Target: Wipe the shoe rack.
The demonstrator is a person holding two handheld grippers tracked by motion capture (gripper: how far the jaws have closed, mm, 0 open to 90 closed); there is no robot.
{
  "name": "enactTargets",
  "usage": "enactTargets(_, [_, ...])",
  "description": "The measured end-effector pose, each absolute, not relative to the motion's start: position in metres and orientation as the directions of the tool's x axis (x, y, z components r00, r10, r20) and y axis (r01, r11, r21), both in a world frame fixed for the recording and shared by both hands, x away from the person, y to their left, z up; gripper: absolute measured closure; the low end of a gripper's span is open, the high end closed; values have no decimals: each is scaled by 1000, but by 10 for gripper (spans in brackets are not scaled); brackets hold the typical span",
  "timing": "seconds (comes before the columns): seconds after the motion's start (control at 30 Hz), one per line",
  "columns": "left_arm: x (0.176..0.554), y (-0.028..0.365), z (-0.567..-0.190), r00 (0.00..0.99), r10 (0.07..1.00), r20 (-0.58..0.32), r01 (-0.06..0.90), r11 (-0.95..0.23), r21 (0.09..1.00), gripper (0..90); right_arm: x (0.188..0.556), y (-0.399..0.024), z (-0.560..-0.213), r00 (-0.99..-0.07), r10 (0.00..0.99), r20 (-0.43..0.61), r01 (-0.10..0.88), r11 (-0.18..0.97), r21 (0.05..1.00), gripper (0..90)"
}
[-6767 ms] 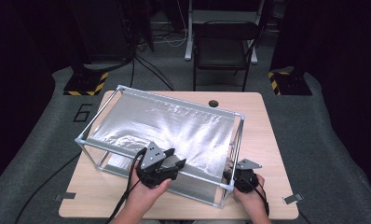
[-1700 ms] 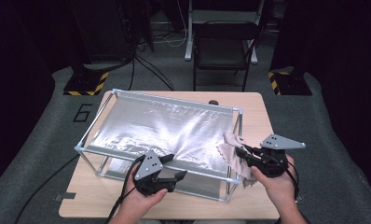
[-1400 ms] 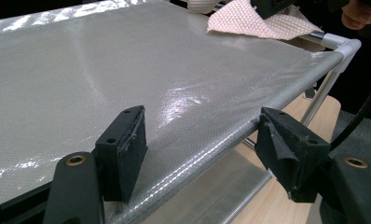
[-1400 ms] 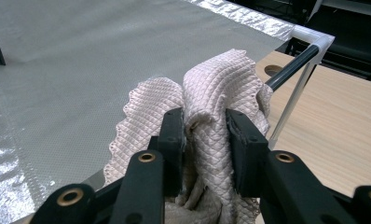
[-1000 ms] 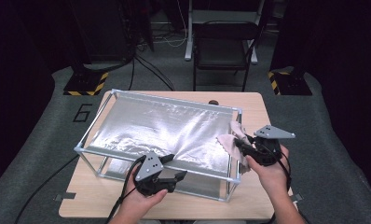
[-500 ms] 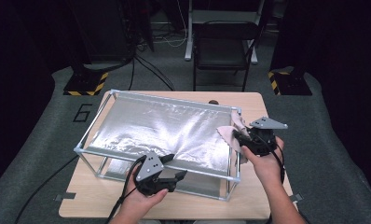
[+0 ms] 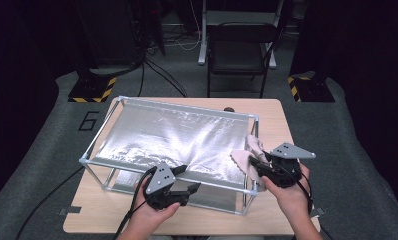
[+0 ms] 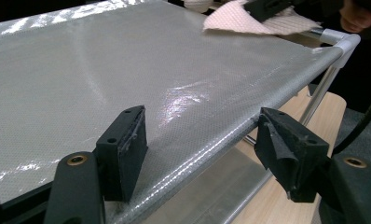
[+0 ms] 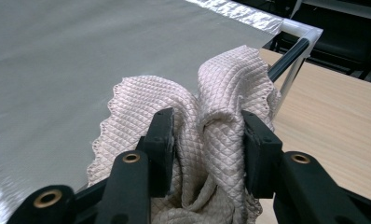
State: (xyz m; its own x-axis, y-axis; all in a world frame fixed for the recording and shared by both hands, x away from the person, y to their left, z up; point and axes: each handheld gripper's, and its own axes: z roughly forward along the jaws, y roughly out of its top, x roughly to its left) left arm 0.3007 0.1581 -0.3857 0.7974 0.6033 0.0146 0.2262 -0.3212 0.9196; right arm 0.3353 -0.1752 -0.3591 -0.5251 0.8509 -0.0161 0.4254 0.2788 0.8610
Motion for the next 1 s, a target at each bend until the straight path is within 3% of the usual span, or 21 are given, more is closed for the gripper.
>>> enactTargets(0.33, [301, 157, -386, 797, 603, 25, 219, -328, 919, 337, 332, -176, -358, -541, 840, -20, 424, 294, 857, 596])
enactTargets(1.0, [301, 160, -386, 803, 595, 21, 217, -326, 920, 355, 408, -173, -356, -472, 878, -76, 443, 311, 841, 631])
